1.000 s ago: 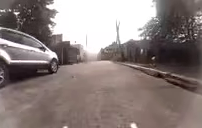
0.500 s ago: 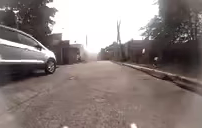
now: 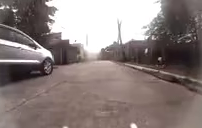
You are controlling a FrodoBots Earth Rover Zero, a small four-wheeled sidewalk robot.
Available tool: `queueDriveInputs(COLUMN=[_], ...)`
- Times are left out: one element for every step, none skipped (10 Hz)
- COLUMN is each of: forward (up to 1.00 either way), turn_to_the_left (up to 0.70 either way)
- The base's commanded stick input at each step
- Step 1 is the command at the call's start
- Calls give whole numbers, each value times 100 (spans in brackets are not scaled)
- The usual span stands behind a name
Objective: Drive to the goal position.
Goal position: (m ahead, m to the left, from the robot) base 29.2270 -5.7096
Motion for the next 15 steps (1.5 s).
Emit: queueDriveInputs(forward=[70, 70, 70, 70, 70, 70, 70, 70, 70, 70, 70, 70, 70, 70, 70], turn_to_the_left=[1, 1, 1, 1, 1, 1, 1, 1, 1, 1, 1, 1, 1, 1, 1])
